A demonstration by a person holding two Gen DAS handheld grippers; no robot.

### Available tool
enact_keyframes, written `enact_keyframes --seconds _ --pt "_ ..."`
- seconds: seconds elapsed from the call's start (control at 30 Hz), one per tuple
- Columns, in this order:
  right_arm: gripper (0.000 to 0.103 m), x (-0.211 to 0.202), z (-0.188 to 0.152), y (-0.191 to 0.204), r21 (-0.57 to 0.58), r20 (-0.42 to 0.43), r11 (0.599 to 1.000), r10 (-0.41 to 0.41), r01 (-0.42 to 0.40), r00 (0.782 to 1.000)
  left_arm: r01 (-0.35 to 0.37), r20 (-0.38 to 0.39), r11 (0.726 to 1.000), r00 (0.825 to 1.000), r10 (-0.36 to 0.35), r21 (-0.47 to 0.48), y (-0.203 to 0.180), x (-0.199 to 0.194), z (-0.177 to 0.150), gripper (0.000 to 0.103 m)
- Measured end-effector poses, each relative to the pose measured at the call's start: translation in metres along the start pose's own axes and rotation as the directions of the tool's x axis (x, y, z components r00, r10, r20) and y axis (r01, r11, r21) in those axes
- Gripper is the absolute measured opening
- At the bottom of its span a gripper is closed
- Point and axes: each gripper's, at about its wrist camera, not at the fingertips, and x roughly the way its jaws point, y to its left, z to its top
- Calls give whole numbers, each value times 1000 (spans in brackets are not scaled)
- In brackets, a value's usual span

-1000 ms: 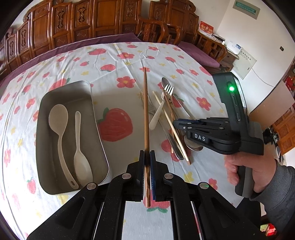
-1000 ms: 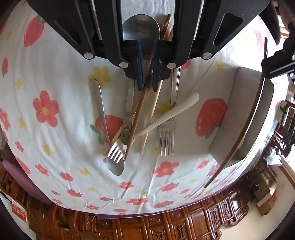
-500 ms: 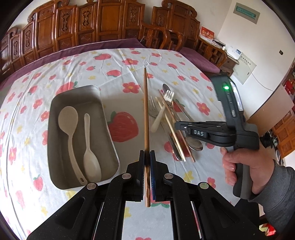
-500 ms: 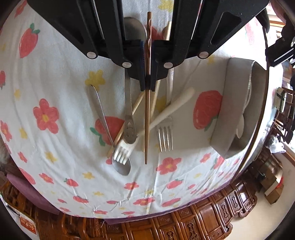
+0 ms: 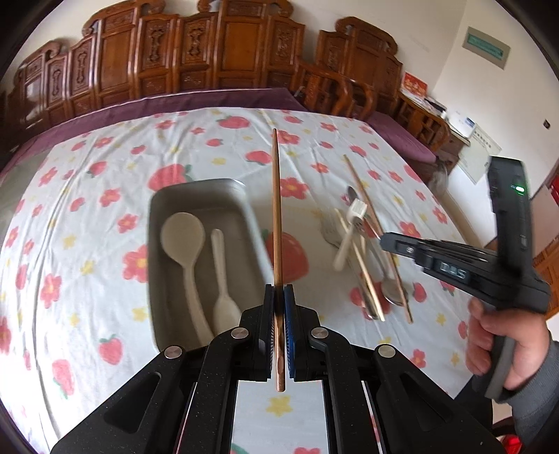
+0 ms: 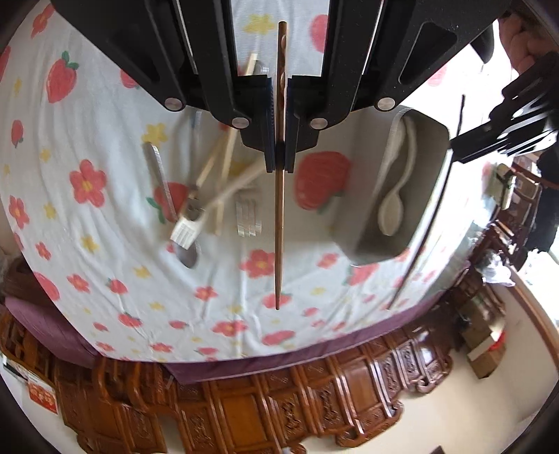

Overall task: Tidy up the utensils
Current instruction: 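Carry both chopsticks to the grey tray and open the left gripper to release its chopstick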

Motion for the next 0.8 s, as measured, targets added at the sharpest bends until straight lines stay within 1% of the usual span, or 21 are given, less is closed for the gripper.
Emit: enact_keyframes --seconds 0.27,0.4,0.63,0.8 --pt "6 -5 9 48 -83 27 995 58 -55 998 -15 -1 999 1000 15 -43 35 6 5 5" --pt "6 -6 11 63 -104 25 991 82 -79 996 -25 -16 998 1000 24 -63 49 16 5 5" --pt "6 -4 11 76 -118 20 987 111 -108 994 -39 -51 995 998 34 -90 66 31 0 5" --pt "6 -5 9 81 -127 17 985 119 -116 993 -39 -72 995 997 32 -93 67 38 -6 5"
